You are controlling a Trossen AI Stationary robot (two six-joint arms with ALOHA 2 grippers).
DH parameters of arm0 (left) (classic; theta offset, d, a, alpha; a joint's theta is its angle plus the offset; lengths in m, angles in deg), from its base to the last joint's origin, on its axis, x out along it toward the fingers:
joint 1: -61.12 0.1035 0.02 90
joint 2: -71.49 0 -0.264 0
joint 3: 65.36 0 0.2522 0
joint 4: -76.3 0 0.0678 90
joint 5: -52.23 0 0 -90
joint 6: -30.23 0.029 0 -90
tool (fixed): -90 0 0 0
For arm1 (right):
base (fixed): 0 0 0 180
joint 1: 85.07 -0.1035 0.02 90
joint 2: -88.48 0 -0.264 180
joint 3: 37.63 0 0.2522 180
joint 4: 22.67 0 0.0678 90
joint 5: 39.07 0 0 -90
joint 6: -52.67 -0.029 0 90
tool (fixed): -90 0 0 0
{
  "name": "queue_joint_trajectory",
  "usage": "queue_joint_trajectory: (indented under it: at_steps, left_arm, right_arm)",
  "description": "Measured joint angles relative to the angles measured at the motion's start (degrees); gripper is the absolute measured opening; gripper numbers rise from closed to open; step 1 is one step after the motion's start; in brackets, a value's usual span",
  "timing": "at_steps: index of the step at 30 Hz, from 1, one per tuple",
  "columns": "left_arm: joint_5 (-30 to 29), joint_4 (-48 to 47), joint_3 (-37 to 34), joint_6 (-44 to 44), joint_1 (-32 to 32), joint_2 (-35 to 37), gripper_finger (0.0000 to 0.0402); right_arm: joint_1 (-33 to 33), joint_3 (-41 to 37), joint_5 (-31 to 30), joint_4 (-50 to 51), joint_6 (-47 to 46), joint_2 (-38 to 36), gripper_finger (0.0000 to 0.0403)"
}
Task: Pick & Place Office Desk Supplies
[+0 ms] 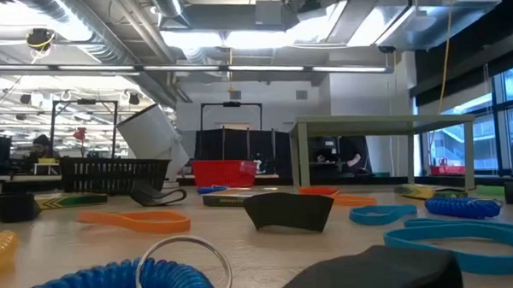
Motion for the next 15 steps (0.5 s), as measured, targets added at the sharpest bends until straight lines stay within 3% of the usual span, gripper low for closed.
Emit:
queue_joint_trajectory:
  at_steps: [15]
  left_arm:
    - [-0.2,0.0,0.0,0.0,0.0,0.0,0.0003]
  right_arm:
    - [0.0,0.0,-0.5,-0.4,-1.2,0.0,0.0049]
